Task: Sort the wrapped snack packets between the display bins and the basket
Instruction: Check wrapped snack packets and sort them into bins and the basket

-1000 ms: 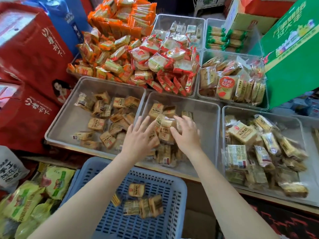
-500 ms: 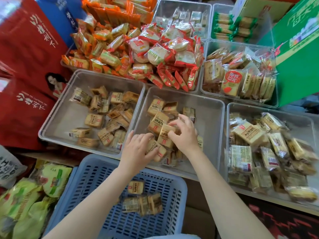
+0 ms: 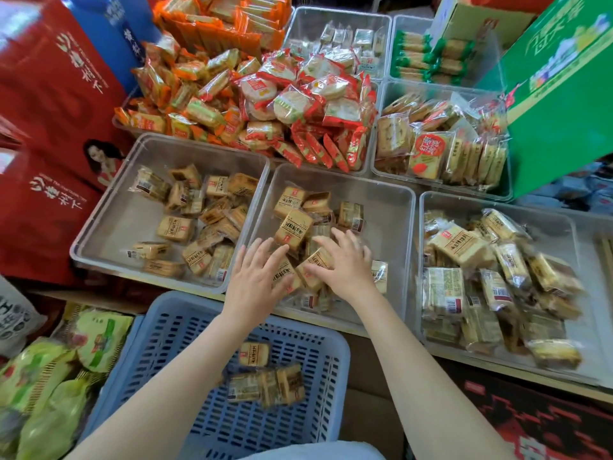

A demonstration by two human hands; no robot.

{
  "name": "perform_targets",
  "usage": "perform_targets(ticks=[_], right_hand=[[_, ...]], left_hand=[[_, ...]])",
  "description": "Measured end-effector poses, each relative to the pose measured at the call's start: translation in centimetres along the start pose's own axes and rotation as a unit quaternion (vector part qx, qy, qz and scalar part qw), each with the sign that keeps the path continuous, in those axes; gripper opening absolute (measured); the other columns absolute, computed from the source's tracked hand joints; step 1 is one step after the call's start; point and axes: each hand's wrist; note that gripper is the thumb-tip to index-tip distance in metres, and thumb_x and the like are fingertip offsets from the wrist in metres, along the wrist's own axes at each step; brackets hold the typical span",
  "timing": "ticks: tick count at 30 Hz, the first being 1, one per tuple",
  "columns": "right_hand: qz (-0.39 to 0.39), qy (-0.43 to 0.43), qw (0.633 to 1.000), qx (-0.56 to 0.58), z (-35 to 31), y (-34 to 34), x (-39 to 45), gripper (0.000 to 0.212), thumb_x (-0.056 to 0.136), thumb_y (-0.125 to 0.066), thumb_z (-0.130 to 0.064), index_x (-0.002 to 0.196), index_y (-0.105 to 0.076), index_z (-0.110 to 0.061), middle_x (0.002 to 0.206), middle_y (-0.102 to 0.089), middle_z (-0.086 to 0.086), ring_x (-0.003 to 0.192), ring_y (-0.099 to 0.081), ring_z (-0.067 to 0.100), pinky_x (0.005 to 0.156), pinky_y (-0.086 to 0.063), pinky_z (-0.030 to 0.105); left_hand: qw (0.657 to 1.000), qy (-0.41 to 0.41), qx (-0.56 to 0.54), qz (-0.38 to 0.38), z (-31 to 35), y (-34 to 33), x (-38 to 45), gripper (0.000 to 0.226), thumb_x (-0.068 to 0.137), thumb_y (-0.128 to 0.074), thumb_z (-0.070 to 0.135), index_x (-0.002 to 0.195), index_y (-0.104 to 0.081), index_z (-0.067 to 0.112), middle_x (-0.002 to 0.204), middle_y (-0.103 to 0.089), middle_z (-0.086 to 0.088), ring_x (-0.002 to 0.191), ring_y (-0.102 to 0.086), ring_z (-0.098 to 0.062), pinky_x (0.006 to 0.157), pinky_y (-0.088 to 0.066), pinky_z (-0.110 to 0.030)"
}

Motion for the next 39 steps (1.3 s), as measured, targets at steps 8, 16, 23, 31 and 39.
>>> perform_targets(ticks=[8, 16, 23, 31, 39], right_hand=[[0.055, -0.028, 0.997, 0.04, 0.3, -0.6, -0.9, 0.067, 0.092, -0.046, -0.073, 0.147, -0.045, -0.036, 0.168, -0.021, 0.0, 0.157, -0.007, 0.021, 0.125, -0.005, 0.053], [0.112, 0.072, 0.979, 0.151, -9.1, -0.2, -0.2, 0.045, 0.094, -0.049, -0.061, 0.106, -0.068, -0.023, 0.105, -0.066, -0.008, 0.104, -0.059, 0.015, 0.097, -0.048, 0.042], [-0.112, 0.113, 0.969, 0.189, -22.4, -6.6, 5.7, 0.029, 0.1, -0.059, -0.043, 0.109, -0.068, -0.017, 0.095, -0.068, -0.002, 0.09, -0.063, 0.015, 0.081, -0.053, 0.032], [-0.273, 0.121, 0.953, 0.052, -28.7, -14.0, 13.6, 0.061, 0.1, -0.064, -0.032, 0.154, -0.041, -0.022, 0.152, -0.05, 0.0, 0.141, -0.046, 0.021, 0.108, -0.039, 0.026], [-0.245, 0.102, 0.961, 0.079, -28.7, -15.9, 15.7, 0.063, 0.093, -0.07, -0.035, 0.149, -0.046, -0.021, 0.138, -0.058, 0.0, 0.128, -0.054, 0.02, 0.103, -0.049, 0.038]], left_hand=[[0.999, 0.04, 0.031, -0.002, 0.2, 0.7, -0.2, 0.087, 0.09, -0.005, 0.075, 0.161, -0.025, 0.029, 0.171, -0.014, -0.004, 0.159, 0.004, -0.02, 0.124, 0.012, -0.043], [0.976, 0.153, -0.083, 0.131, -7.8, 3.6, -3.9, 0.074, 0.096, -0.025, 0.059, 0.152, -0.044, 0.015, 0.167, -0.027, -0.008, 0.157, -0.011, -0.025, 0.126, -0.006, -0.046], [0.927, 0.307, -0.103, 0.188, -19.7, 5.9, -6.0, 0.116, 0.082, -0.041, 0.081, 0.163, -0.004, 0.007, 0.171, 0.009, -0.008, 0.157, 0.015, -0.019, 0.127, 0.01, -0.038], [0.916, 0.264, -0.22, 0.207, -22.9, 4.3, -6.7, 0.136, 0.068, -0.046, 0.097, 0.163, -0.005, 0.009, 0.171, 0.013, 0.003, 0.158, 0.005, -0.014, 0.127, -0.017, -0.049], [0.912, 0.259, -0.234, 0.216, -22.9, 4.1, -6.6, 0.13, 0.071, -0.064, 0.081, 0.163, -0.003, 0.013, 0.169, 0.017, 0.011, 0.158, 0.009, -0.011, 0.128, -0.014, -0.049]])
Point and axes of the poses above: each hand's wrist, its own x-axis towards the middle knuckle, its own y-axis out of the back of the hand, z = x × y
